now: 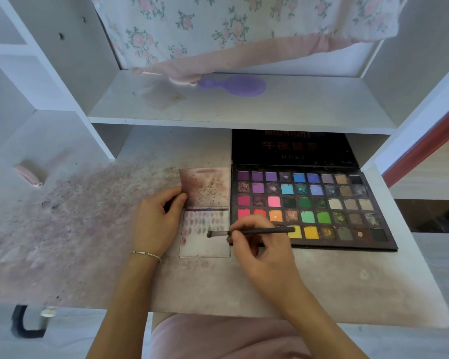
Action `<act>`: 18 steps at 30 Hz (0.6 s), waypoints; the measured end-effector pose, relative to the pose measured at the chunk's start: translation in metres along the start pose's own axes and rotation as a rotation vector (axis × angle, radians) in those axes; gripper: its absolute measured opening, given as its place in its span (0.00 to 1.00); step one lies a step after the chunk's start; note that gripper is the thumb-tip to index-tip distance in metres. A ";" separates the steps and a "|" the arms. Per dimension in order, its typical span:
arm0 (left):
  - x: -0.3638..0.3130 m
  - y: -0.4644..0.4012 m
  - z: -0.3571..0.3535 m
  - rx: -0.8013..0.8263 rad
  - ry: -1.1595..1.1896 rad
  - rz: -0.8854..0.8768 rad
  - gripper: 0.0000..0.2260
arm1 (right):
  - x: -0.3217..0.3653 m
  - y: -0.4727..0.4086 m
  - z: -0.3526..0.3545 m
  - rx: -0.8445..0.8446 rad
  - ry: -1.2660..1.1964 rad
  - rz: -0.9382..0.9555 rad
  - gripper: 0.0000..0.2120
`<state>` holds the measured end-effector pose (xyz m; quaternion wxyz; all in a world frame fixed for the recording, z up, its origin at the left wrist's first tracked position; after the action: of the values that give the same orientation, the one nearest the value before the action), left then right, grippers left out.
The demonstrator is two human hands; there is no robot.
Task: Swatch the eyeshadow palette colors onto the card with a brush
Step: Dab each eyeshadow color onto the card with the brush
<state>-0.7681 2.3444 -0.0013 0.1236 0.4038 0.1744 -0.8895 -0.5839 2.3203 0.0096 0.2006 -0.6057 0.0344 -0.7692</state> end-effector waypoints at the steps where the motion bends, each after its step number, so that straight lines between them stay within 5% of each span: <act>1: -0.001 0.000 0.000 0.002 0.001 -0.007 0.08 | 0.000 0.000 -0.004 0.017 0.019 -0.004 0.08; 18: -0.001 0.000 0.001 0.022 -0.003 0.005 0.09 | 0.001 -0.006 -0.023 0.132 0.145 -0.059 0.06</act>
<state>-0.7678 2.3444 0.0002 0.1217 0.4041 0.1635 -0.8917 -0.6075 2.3207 0.0060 0.2143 -0.5347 -0.0199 -0.8172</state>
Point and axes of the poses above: each hand's wrist, its own y-axis away from the middle knuckle, its own z-axis out of the back of the hand, x = y × z, the point moved 4 cm from there along -y, towards the middle knuckle, and after that the axes turned 2 degrees about z, right-handed, at the moved point
